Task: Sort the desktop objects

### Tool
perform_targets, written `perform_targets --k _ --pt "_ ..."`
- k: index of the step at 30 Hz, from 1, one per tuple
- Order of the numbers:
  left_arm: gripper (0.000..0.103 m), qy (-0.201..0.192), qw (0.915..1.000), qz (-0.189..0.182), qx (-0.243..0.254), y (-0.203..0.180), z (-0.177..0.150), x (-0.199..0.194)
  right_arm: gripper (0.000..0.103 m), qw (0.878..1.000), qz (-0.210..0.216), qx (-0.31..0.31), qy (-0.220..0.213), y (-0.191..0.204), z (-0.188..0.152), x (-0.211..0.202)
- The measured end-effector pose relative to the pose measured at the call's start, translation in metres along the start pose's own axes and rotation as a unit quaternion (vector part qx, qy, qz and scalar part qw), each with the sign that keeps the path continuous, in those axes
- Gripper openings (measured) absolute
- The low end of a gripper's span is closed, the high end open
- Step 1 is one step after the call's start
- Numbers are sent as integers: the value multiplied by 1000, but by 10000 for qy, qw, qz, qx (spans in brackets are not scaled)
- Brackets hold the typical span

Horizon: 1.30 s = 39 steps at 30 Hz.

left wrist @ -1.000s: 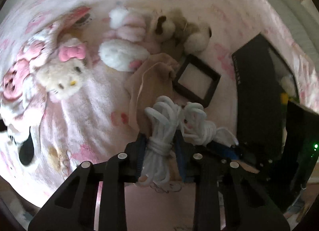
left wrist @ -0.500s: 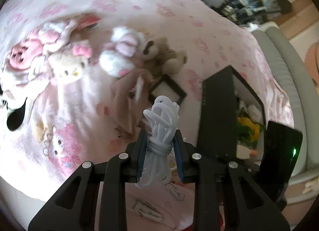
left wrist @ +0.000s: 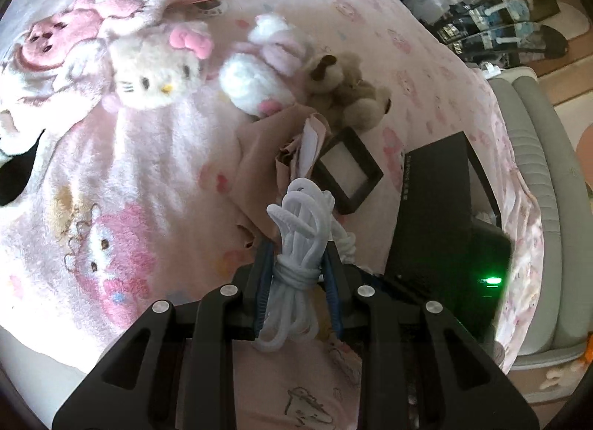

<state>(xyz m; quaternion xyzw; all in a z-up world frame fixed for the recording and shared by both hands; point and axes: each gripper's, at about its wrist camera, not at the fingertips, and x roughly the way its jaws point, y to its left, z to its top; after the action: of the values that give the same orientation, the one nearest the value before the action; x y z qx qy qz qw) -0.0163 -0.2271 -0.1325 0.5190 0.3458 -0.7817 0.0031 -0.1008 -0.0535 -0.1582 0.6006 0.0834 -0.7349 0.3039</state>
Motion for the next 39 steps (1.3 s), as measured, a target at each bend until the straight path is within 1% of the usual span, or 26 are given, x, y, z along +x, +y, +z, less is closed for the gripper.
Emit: perform_targets --k 1,3,7,11,14,17,19,24,27,30,33,35,36,37,39 --pt "26 -11 10000 -71 21 -1 0 -1 17 9997 171 108 -101 -2 -1 -9" --pt "26 -82 9996 -278 74 -4 -1 -6 17 9987 320 224 -340 -6 -3 -29" --pt "26 -330 9977 -552 215 -16 -4 -17 16 9950 488 381 -788 -17 -6 -72" --pt "26 -327 9948 -939 232 -34 -7 -22 16 9919 566 468 -1036 -25 -9 -99" --pt "26 -385 9934 -968 482 -59 -12 -27 16 9900 562 527 -1185 -31 -11 -108" --pt "26 -354 9905 -1128 701 -81 -14 -30 16 9856 666 722 -1373 -39 -13 -116" --pt "26 -297 9884 -1220 856 -98 -16 -27 15 9822 725 848 -1510 -47 -14 -121" --pt "26 -154 9848 -1247 1200 -143 -18 -10 14 9730 819 1131 -1835 -76 -26 -145" --pt "26 -114 9862 -1009 1306 -158 -22 1 14 9727 706 1264 -1816 -93 -31 -148" --pt "26 -55 9880 -945 1218 -154 -22 7 14 9735 827 1259 -1719 -100 -45 -147" --pt "26 38 9916 -696 1086 -137 -27 12 14 9778 806 1148 -1556 -93 -59 -143" --pt "26 109 9938 -589 932 -121 -31 16 15 9803 903 1072 -1393 -88 -61 -129" --pt "26 109 9945 -521 902 -118 -33 17 15 9799 915 1002 -1464 -83 -64 -128" --pt "26 80 9955 -331 888 -111 -35 18 15 9801 934 931 -1486 -77 -66 -127" --pt "26 62 9962 -95 862 -102 -36 21 15 9811 923 883 -1456 -70 -70 -129"
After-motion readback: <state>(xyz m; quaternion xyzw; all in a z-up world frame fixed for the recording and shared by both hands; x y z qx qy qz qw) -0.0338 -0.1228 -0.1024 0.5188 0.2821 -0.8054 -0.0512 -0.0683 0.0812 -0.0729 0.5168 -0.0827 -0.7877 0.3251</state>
